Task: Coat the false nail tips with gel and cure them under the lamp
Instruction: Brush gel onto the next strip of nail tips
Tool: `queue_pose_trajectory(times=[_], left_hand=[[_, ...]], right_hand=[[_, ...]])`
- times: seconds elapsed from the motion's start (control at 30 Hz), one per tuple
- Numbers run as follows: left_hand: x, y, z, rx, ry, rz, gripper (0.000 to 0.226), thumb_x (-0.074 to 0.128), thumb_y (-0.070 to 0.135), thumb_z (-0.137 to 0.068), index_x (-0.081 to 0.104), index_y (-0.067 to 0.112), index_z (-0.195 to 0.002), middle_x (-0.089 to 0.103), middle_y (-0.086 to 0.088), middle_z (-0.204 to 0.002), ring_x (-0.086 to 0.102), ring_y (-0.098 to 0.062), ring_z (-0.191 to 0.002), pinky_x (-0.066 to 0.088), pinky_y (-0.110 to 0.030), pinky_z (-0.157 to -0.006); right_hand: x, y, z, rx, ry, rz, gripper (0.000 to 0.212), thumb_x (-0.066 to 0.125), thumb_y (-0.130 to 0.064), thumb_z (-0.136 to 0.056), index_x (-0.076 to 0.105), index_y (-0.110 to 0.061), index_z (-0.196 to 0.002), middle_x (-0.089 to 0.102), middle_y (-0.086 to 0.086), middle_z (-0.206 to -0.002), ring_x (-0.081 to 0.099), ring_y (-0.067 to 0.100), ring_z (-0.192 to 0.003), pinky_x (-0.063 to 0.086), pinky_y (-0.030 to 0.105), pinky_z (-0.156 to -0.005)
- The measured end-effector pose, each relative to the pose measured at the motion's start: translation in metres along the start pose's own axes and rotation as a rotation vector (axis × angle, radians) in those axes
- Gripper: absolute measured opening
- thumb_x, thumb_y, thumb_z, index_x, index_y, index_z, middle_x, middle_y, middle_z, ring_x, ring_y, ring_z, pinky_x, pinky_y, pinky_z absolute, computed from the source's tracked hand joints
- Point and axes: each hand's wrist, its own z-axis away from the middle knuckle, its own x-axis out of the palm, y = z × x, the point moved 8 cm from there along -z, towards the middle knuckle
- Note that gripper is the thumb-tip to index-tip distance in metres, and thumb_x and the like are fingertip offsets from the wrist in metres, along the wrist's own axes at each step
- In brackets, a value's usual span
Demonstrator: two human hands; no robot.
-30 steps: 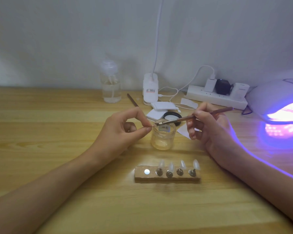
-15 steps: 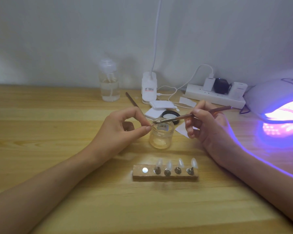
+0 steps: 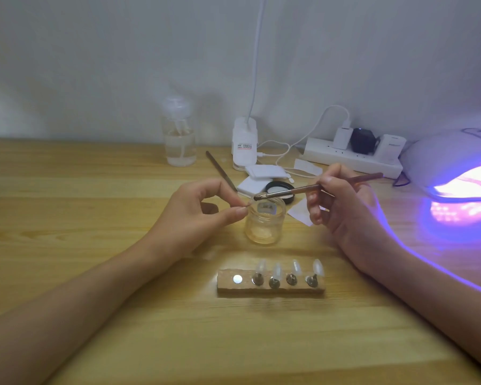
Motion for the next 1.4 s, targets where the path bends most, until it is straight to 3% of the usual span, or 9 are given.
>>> queue_pose_trajectory(times=[0.17, 0.47, 0.63, 0.8, 0.93, 1.0, 1.2, 1.4], left_hand=[[0.0, 0.0, 0.0, -0.006, -0.001, 0.014, 0.013, 0.079, 0.021, -0.077, 0.067, 0.016, -0.075, 0.072, 0.002, -0.09, 0.047, -0.018, -0.058, 0.039, -0.014, -0.052], [0.0, 0.001, 0.001, 0.009, 0.007, 0.017, 0.017, 0.079, 0.027, -0.074, 0.068, 0.015, -0.076, 0.072, -0.003, -0.089, 0.044, -0.017, -0.056, 0.037, -0.014, -0.052], [0.0, 0.001, 0.0, 0.032, -0.002, 0.015, 0.013, 0.079, 0.022, -0.079, 0.067, 0.016, -0.076, 0.07, -0.003, -0.089, 0.048, -0.024, -0.063, 0.04, -0.031, -0.064], [-0.001, 0.002, 0.0, 0.079, -0.016, -0.03, 0.013, 0.078, 0.019, -0.083, 0.066, 0.019, -0.078, 0.068, -0.008, -0.089, 0.039, -0.013, -0.052, 0.033, -0.026, -0.051], [0.0, 0.002, -0.001, 0.1, -0.021, -0.039, 0.015, 0.076, 0.028, -0.079, 0.065, 0.018, -0.079, 0.066, -0.01, -0.088, 0.038, -0.012, -0.05, 0.032, -0.022, -0.049], [0.0, 0.002, -0.001, 0.103, -0.024, -0.042, 0.015, 0.074, 0.03, -0.078, 0.065, 0.018, -0.08, 0.065, -0.014, -0.088, 0.038, -0.014, -0.051, 0.032, -0.021, -0.049], [0.0, 0.0, -0.002, 0.105, -0.027, -0.052, 0.016, 0.074, 0.031, -0.078, 0.065, 0.019, -0.082, 0.062, -0.028, -0.086, 0.036, -0.019, -0.052, 0.03, -0.02, -0.05], [0.001, 0.001, -0.002, 0.121, -0.031, -0.041, 0.013, 0.074, 0.028, -0.079, 0.063, 0.019, -0.079, 0.061, -0.025, -0.086, 0.036, -0.018, -0.052, 0.03, -0.021, -0.051]], right_hand=[[-0.002, 0.003, 0.0, 0.015, 0.035, 0.066, 0.014, 0.057, -0.015, -0.083, 0.049, -0.014, -0.071, 0.058, 0.002, -0.06, 0.053, 0.015, -0.051, 0.044, 0.022, -0.046], [0.002, 0.001, 0.001, -0.006, -0.006, 0.07, 0.016, 0.058, -0.016, -0.085, 0.051, -0.017, -0.07, 0.058, 0.002, -0.062, 0.055, 0.016, -0.051, 0.046, 0.022, -0.048], [-0.003, -0.001, 0.002, -0.011, 0.049, 0.085, 0.017, 0.058, -0.016, -0.083, 0.051, -0.017, -0.068, 0.057, 0.003, -0.06, 0.052, 0.016, -0.049, 0.043, 0.022, -0.046], [-0.019, -0.009, 0.001, -0.023, 0.146, 0.103, 0.022, 0.055, -0.016, -0.081, 0.049, -0.022, -0.061, 0.054, 0.0, -0.056, 0.046, 0.014, -0.048, 0.035, 0.02, -0.041], [-0.033, -0.016, -0.002, -0.032, 0.218, 0.143, 0.025, 0.054, -0.016, -0.077, 0.046, -0.022, -0.054, 0.049, -0.003, -0.05, 0.043, 0.012, -0.044, 0.031, 0.019, -0.039], [-0.034, -0.023, -0.005, -0.072, 0.181, 0.131, 0.024, 0.051, -0.013, -0.078, 0.048, -0.022, -0.056, 0.051, -0.001, -0.052, 0.044, 0.013, -0.045, 0.032, 0.019, -0.04], [-0.003, -0.045, -0.005, -0.252, -0.23, 0.25, 0.025, 0.04, 0.004, -0.08, 0.054, -0.016, -0.077, 0.058, 0.002, -0.071, 0.053, 0.021, -0.054, 0.046, 0.026, -0.052], [-0.011, -0.054, -0.008, -0.281, -0.206, 0.233, 0.03, 0.035, 0.007, -0.069, 0.05, -0.019, -0.065, 0.053, 0.001, -0.06, 0.043, 0.017, -0.046, 0.036, 0.021, -0.045]])
